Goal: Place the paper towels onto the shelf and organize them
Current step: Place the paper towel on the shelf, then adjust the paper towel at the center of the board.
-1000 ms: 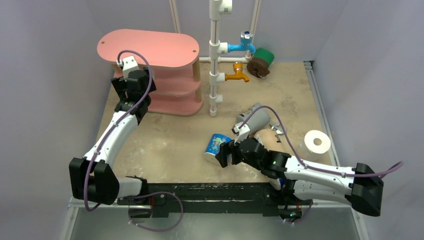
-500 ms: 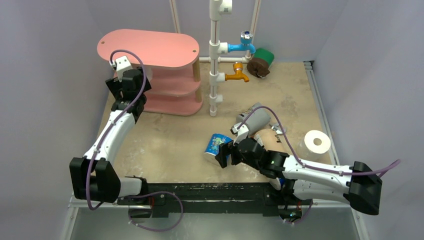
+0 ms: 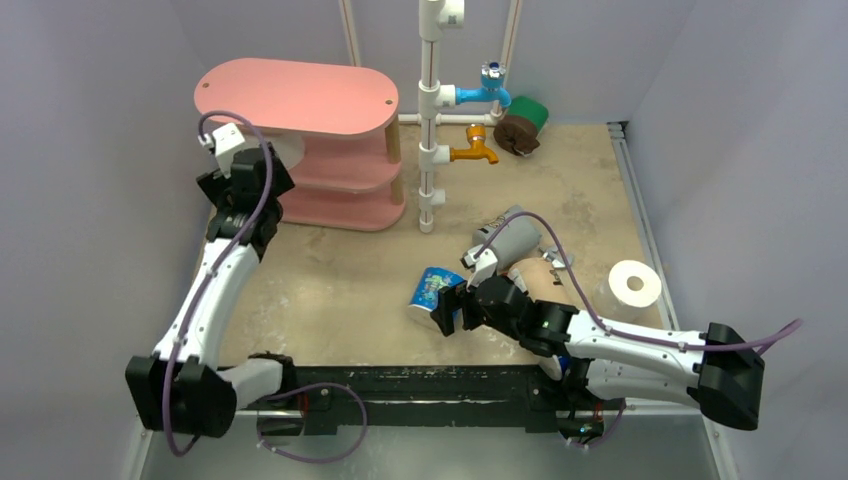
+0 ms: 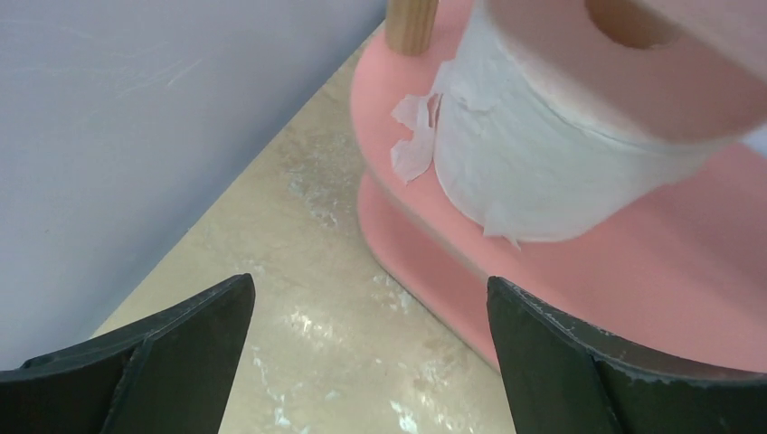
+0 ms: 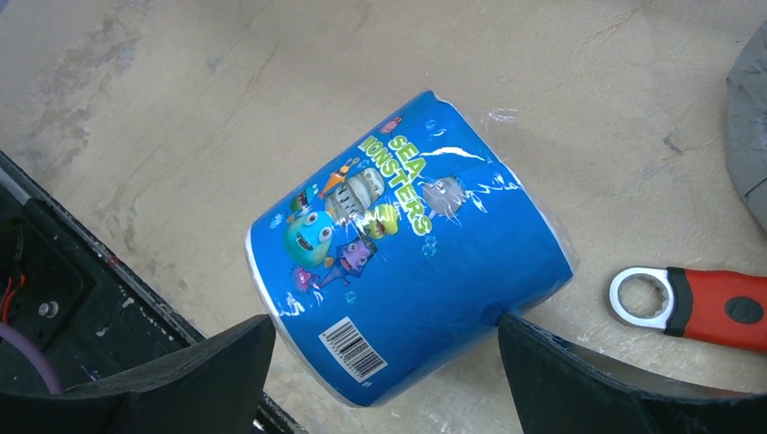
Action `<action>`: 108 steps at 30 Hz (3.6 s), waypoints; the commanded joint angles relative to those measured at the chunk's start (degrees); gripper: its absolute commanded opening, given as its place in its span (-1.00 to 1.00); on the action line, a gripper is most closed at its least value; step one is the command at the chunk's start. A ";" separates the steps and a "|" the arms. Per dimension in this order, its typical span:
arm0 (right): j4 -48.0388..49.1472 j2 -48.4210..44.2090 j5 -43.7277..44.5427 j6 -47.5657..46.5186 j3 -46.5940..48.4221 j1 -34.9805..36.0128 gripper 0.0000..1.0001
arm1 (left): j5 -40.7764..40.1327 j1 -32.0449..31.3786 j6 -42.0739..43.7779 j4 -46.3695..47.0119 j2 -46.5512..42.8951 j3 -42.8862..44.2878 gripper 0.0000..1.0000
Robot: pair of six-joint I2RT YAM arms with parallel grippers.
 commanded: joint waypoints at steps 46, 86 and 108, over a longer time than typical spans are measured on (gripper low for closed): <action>4.84 1.79 -9.11 4.32 4.17 -15.17 0.93 | 51.79 -34.37 -23.72 5.41 -37.31 -40.77 0.86; 14.50 -1.30 -13.66 10.26 -6.28 -9.03 0.78 | 43.45 -40.55 -33.50 30.16 -6.84 -38.36 0.19; 10.50 -5.91 -8.45 12.61 -5.69 -6.06 0.87 | 30.02 -39.63 -31.89 21.29 -24.16 -42.33 0.39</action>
